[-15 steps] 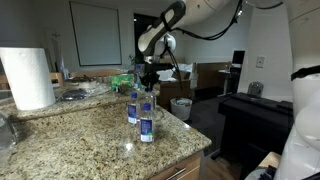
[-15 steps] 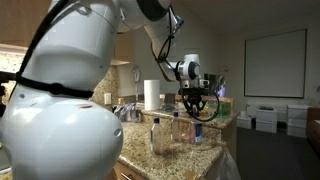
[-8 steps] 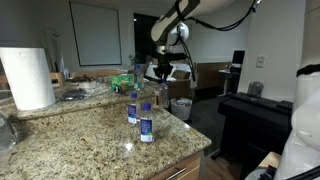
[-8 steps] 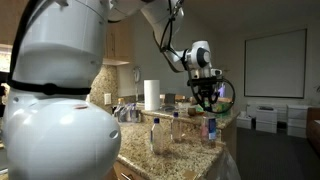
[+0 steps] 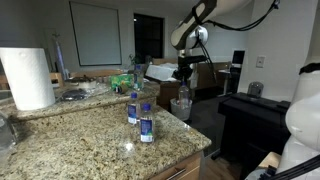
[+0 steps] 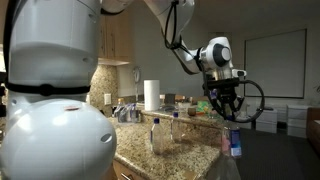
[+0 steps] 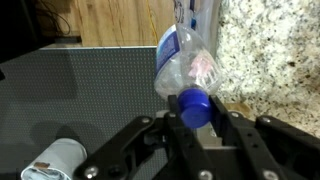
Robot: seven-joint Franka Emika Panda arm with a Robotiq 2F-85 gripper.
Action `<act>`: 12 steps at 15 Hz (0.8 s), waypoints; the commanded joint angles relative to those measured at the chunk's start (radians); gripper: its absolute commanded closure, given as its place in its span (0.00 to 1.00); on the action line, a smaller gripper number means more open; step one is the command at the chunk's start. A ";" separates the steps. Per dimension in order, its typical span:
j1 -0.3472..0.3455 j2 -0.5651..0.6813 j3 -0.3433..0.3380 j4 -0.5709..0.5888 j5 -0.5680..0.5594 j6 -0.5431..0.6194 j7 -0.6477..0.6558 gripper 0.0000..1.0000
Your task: Put the water bottles on the counter in the plastic bag
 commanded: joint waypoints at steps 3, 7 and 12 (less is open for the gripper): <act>-0.045 0.067 -0.029 -0.077 -0.002 0.027 0.055 0.91; -0.057 0.138 -0.018 -0.096 0.075 0.043 0.038 0.91; -0.062 0.207 0.011 -0.083 0.191 0.082 0.014 0.91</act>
